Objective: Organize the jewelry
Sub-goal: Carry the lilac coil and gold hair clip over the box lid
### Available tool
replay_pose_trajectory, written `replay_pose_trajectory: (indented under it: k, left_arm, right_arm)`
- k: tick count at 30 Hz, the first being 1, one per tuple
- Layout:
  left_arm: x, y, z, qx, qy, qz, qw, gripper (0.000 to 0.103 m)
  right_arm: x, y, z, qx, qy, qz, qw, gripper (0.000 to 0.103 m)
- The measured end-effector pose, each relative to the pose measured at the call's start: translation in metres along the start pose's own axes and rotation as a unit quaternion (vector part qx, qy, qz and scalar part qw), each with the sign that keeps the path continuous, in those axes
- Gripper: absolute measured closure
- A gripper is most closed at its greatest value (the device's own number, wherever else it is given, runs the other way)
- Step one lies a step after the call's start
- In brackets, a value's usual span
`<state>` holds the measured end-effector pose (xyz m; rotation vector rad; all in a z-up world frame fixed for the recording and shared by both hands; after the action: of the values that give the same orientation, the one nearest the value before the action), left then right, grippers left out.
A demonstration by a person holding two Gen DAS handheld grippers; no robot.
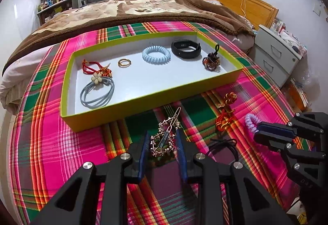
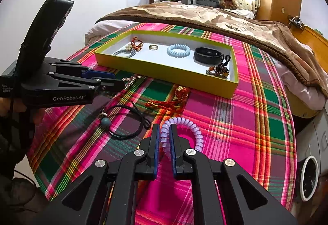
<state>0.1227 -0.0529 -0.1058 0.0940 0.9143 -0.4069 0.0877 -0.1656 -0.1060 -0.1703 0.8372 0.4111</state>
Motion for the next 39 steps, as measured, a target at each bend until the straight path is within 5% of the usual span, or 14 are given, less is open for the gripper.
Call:
replay_pose_trajectory:
  k: [23, 39]
  left_arm:
    - [-0.047, 0.014, 0.057, -0.011, -0.073, 0.013, 0.9972, 0.076]
    - [-0.025, 0.042, 0.092, -0.041, -0.073, 0.014, 0.9964, 0.076]
  right_arm:
    - [-0.027, -0.022, 0.049, 0.022, -0.058, -0.010, 0.998, 0.094]
    - [0.000, -0.033, 0.104, 0.037, -0.076, 0.016, 0.996, 0.094]
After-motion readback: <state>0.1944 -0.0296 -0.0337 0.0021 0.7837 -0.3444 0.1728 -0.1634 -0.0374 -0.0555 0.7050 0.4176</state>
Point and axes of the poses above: each gripper's, at about its wrist camera, not at the fingertips, and x roughly the way its jaws point, y to its left, z to its top, the point moved 9 cm from there along x, roughly the way its jaws point, and after that the axes turned 1 degree about y, right-handed, at the moved point
